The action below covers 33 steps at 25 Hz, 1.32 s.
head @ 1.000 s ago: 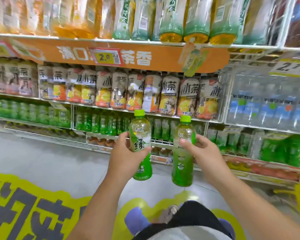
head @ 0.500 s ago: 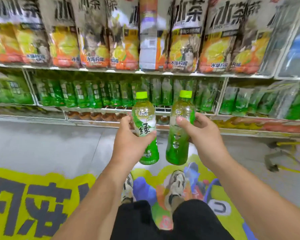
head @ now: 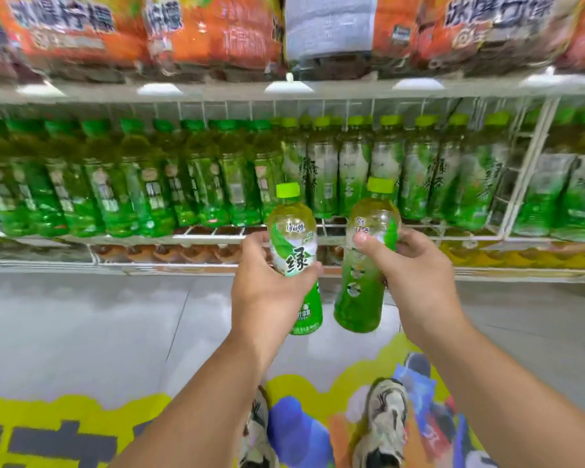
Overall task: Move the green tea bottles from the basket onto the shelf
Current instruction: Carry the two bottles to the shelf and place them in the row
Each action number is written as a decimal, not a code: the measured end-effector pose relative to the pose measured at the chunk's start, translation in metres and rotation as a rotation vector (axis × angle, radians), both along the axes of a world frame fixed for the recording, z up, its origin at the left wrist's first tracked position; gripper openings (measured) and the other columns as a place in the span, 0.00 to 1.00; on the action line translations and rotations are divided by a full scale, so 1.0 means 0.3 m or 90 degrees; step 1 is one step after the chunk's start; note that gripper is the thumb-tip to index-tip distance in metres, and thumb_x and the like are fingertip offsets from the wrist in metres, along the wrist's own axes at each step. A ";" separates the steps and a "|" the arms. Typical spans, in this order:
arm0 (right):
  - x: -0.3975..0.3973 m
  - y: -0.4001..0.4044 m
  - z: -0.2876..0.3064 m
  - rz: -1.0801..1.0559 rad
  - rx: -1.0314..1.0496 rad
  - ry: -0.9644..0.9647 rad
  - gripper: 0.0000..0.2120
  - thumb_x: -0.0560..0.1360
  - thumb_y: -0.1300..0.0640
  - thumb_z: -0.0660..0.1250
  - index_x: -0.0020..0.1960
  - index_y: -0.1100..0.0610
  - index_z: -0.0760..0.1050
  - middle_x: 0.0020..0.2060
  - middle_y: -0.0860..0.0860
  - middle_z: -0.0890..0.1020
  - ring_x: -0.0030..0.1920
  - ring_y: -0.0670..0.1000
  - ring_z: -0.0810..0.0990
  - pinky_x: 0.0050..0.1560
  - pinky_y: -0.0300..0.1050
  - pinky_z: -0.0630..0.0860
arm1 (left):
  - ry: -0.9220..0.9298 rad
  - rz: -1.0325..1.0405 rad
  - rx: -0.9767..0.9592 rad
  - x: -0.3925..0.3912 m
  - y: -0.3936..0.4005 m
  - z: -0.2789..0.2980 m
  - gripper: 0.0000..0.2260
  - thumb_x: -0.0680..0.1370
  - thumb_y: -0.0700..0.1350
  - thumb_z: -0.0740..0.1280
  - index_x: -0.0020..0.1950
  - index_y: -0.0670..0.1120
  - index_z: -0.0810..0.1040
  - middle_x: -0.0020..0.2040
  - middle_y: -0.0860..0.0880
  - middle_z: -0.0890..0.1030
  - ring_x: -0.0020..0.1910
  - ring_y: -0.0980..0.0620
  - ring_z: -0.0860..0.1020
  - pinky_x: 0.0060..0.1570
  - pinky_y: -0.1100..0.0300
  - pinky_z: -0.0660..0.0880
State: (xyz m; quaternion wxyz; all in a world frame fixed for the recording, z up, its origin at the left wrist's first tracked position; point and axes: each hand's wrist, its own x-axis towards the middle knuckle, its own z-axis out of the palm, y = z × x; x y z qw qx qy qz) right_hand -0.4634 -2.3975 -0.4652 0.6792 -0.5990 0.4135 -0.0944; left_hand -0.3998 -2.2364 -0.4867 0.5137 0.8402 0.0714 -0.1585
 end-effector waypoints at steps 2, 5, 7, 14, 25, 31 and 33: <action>0.063 -0.028 -0.061 0.018 -0.020 -0.006 0.16 0.68 0.51 0.82 0.53 0.51 0.83 0.45 0.42 0.88 0.47 0.44 0.86 0.49 0.45 0.79 | -0.031 -0.015 0.017 0.059 -0.032 -0.056 0.25 0.66 0.49 0.82 0.53 0.59 0.70 0.43 0.58 0.83 0.40 0.63 0.81 0.38 0.68 0.74; 0.155 -0.089 -0.127 0.029 -0.028 -0.025 0.09 0.71 0.54 0.80 0.48 0.50 0.83 0.41 0.38 0.87 0.43 0.37 0.85 0.48 0.35 0.78 | -0.074 -0.043 0.040 0.166 -0.090 -0.113 0.25 0.65 0.50 0.81 0.55 0.58 0.71 0.44 0.57 0.82 0.41 0.60 0.81 0.40 0.67 0.76; 0.224 -0.129 -0.142 0.061 -0.054 -0.022 0.07 0.72 0.51 0.79 0.43 0.45 0.81 0.33 0.30 0.83 0.35 0.29 0.80 0.39 0.24 0.73 | -0.118 -0.054 0.041 0.244 -0.118 -0.147 0.24 0.64 0.54 0.79 0.54 0.59 0.72 0.48 0.53 0.81 0.46 0.56 0.81 0.45 0.58 0.80; 0.384 -0.223 -0.199 0.084 -0.144 -0.043 0.09 0.72 0.46 0.79 0.46 0.49 0.83 0.34 0.36 0.85 0.33 0.34 0.80 0.34 0.27 0.72 | -0.214 -0.055 0.138 0.426 -0.263 -0.224 0.21 0.63 0.61 0.74 0.44 0.47 0.76 0.36 0.49 0.79 0.39 0.45 0.79 0.34 0.55 0.74; 0.505 -0.251 -0.310 0.056 -0.162 0.013 0.13 0.70 0.44 0.79 0.50 0.50 0.85 0.36 0.39 0.86 0.35 0.34 0.81 0.37 0.35 0.74 | -0.161 -0.103 0.272 0.525 -0.327 -0.258 0.37 0.68 0.59 0.78 0.68 0.43 0.66 0.50 0.43 0.81 0.47 0.43 0.82 0.39 0.55 0.76; 0.530 -0.235 -0.333 0.091 -0.201 0.034 0.38 0.61 0.31 0.78 0.63 0.53 0.81 0.55 0.47 0.85 0.53 0.48 0.84 0.54 0.45 0.81 | -0.188 -0.122 0.262 0.506 -0.319 -0.279 0.41 0.70 0.60 0.75 0.75 0.50 0.59 0.52 0.44 0.82 0.51 0.42 0.81 0.44 0.48 0.81; 0.533 -0.243 -0.328 0.093 -0.221 0.046 0.33 0.64 0.35 0.79 0.61 0.54 0.80 0.52 0.45 0.84 0.49 0.47 0.83 0.48 0.42 0.80 | -0.208 -0.135 0.266 0.491 -0.312 -0.285 0.42 0.71 0.62 0.74 0.79 0.50 0.57 0.57 0.43 0.80 0.57 0.41 0.78 0.49 0.45 0.80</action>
